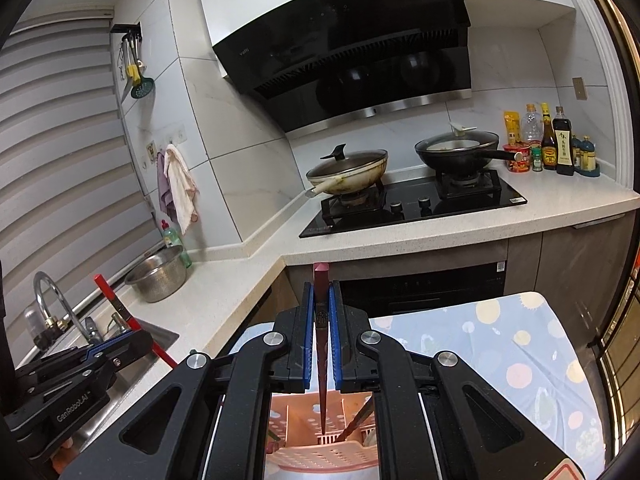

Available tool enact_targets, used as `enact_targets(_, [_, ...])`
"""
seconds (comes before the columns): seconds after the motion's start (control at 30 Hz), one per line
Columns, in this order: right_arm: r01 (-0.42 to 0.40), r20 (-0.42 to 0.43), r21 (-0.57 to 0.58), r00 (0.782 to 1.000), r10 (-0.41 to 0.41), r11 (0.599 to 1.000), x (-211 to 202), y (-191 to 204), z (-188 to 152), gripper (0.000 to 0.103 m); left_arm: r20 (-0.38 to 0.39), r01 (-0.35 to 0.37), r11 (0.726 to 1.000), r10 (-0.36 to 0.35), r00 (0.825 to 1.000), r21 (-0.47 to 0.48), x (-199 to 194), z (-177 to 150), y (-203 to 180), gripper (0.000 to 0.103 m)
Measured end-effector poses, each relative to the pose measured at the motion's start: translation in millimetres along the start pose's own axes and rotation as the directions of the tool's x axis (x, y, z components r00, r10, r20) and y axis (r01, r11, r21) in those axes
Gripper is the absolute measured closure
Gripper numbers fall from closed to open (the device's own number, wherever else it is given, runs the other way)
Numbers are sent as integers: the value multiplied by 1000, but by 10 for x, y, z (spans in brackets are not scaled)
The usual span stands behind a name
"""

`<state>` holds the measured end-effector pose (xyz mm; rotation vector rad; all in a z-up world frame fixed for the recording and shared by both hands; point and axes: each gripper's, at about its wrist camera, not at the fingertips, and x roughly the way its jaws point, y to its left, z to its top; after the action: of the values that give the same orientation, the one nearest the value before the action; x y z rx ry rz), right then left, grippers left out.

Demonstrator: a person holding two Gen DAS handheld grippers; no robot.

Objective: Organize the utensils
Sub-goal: 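Lower both chopsticks into the pink holder and open both tools, then withdraw both open tools from the holder back toward the remaining utensils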

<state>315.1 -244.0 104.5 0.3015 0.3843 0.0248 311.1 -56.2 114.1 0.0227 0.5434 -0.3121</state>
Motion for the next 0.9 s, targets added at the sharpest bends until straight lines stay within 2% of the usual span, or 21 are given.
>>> enact_targets(0.37, [-1, -48, -8, 999, 1, 1000, 231, 14, -115, 95, -38, -8, 1000, 7, 999, -6, 152, -80, 23, 96])
enact_targets(0.57, [11, -44, -3, 999, -11, 1000, 256, -4, -141, 90, -47, -27, 1000, 27, 999, -13, 193, -106, 37, 94])
enact_targets(0.63, [15, -41, -4, 999, -16, 1000, 242, -2, -143, 86, -44, -38, 999, 37, 998, -18, 189, -108, 48, 78])
enact_targets(0.7, [18, -33, -4, 999, -18, 1000, 208, -4, -141, 78, -36, -46, 999, 45, 998, -21, 167, -107, 57, 68])
enact_targets(0.9, [20, -23, -1, 1000, -20, 1000, 112, -30, -129, 78, -29, -46, 999, 45, 999, -26, 104, -118, 77, 63])
